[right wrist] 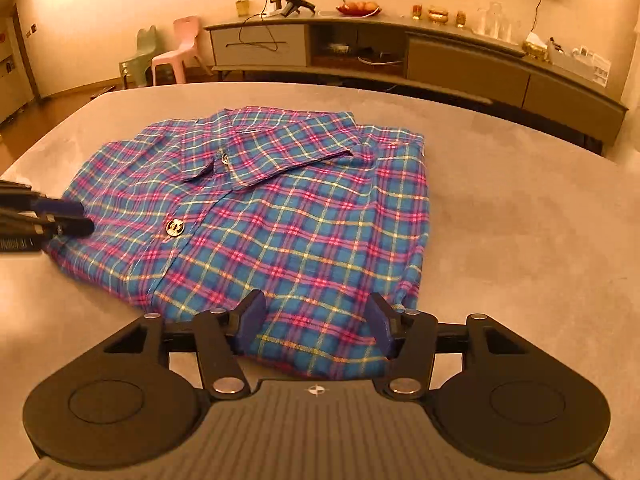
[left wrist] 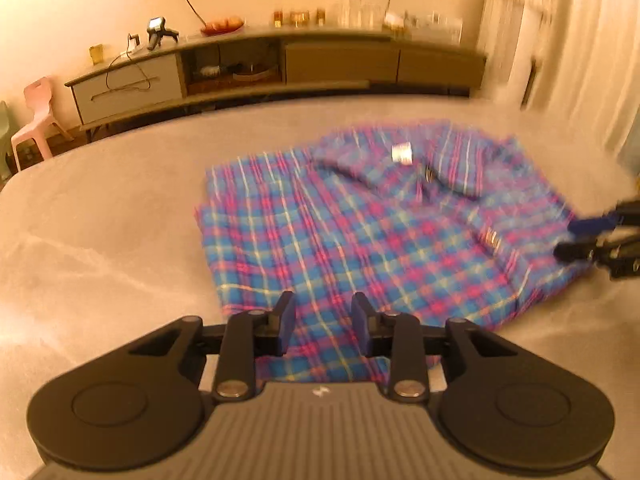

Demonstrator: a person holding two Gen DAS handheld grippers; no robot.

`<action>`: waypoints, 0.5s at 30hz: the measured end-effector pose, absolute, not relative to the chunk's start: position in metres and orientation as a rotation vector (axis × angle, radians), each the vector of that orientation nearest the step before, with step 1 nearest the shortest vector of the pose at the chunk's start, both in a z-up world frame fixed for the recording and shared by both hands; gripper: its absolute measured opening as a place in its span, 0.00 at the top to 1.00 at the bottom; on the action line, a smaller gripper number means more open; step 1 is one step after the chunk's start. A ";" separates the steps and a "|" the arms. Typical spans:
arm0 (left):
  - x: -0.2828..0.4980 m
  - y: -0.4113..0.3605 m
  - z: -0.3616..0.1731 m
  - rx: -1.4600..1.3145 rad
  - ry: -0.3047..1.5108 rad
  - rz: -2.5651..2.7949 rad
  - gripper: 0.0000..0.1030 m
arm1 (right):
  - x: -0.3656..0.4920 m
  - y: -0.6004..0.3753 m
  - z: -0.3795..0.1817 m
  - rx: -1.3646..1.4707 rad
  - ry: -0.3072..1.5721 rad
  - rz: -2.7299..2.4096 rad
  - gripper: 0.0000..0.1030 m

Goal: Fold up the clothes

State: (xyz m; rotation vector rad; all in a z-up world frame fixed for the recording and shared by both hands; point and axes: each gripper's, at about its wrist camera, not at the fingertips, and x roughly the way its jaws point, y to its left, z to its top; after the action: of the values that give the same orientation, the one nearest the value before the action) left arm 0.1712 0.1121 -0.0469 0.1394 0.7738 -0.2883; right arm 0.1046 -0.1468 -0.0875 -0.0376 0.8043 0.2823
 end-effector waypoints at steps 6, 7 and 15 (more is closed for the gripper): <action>0.222 0.133 -0.058 0.163 0.791 -0.216 0.65 | 0.154 -0.189 -0.068 0.004 0.682 0.159 0.35; 0.227 0.131 -0.064 0.153 0.800 -0.236 0.63 | 0.168 -0.196 -0.071 0.025 0.684 0.147 0.35; 0.232 0.123 -0.076 0.145 0.731 -0.363 0.94 | 0.200 -0.195 -0.096 0.027 0.729 0.272 0.94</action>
State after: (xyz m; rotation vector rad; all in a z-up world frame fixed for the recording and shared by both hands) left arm 0.2316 0.1231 -0.0757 0.1450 0.7312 -0.3632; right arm 0.1996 -0.1951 -0.0962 0.0267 0.7289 0.2719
